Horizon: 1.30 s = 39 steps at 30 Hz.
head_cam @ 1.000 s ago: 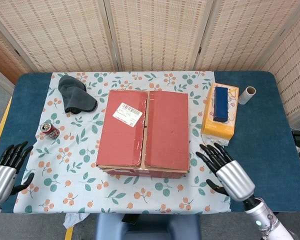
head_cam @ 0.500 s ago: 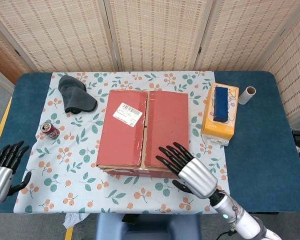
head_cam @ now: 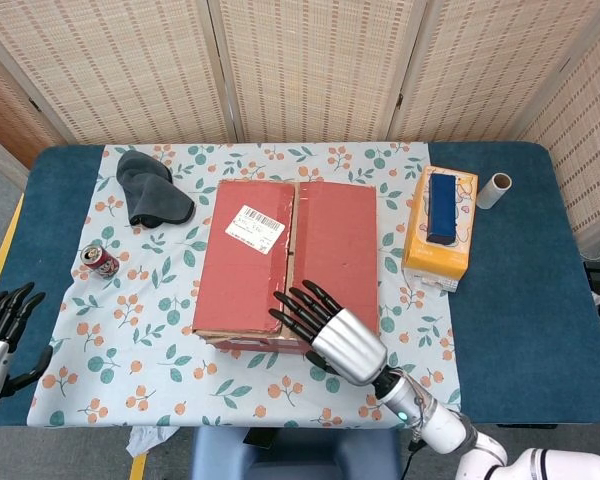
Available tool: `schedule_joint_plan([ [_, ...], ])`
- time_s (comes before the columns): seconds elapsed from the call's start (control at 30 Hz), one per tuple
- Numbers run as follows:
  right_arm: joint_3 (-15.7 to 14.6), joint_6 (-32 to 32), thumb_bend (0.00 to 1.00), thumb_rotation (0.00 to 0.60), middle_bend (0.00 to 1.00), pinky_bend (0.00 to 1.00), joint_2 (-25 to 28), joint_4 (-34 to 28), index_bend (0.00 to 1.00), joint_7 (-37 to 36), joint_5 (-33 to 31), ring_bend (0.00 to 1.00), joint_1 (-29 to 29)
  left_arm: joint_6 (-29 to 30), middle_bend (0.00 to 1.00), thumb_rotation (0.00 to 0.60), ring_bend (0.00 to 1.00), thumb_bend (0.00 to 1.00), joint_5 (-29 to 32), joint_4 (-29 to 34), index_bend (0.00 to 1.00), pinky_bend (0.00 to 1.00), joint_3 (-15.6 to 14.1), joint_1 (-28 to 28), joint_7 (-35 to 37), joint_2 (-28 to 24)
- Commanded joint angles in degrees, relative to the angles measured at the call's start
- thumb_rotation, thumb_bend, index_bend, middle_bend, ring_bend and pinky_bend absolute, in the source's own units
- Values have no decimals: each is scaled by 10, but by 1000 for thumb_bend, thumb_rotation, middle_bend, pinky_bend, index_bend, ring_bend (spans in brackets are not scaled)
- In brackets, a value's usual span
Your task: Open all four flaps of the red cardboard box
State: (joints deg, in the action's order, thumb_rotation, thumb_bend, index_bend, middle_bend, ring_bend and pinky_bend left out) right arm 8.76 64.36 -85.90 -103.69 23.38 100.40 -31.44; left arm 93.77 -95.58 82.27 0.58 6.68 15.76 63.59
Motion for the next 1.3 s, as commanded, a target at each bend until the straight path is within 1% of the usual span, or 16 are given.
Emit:
schedule_joint_plan([
  [0.03, 5, -2, 336, 600, 0, 0, -20, 10, 0, 25, -5, 0, -11, 3, 0, 600, 0, 499, -1, 0, 0, 0, 0, -2, 4, -2],
  [0.17, 9, -5, 336, 600, 0, 0, -40, 20, 0, 45, -16, 0, -19, 7, 0, 600, 0, 499, 0, -1, 0, 0, 1, -4, 10, -4],
  [0.43, 21, -8, 335, 600, 0, 0, -53, 39, 0, 52, -42, 0, -35, 10, 0, 600, 0, 499, 4, -4, 0, 0, 5, -4, 21, -7],
  [0.7, 23, 6, 335, 600, 0, 0, -72, 65, 0, 50, -44, 0, -47, 20, 0, 600, 0, 499, 2, -5, 0, 0, 7, -8, 30, -11],
  [0.87, 24, 15, 335, 600, 0, 0, -87, 81, 0, 69, -42, 0, -54, 24, 0, 600, 0, 499, 3, -5, 0, 0, 8, -10, 33, -12],
  [1.1, 31, 24, 336, 600, 0, 0, -103, 96, 0, 74, -45, 0, -65, 29, 0, 600, 0, 498, 2, -7, 0, 0, 8, -12, 32, -10],
  [1.3, 37, 32, 335, 600, 0, 0, -104, 95, 0, 87, -51, 0, -69, 34, 0, 600, 0, 499, 3, -9, 0, 0, 10, -15, 38, -11],
])
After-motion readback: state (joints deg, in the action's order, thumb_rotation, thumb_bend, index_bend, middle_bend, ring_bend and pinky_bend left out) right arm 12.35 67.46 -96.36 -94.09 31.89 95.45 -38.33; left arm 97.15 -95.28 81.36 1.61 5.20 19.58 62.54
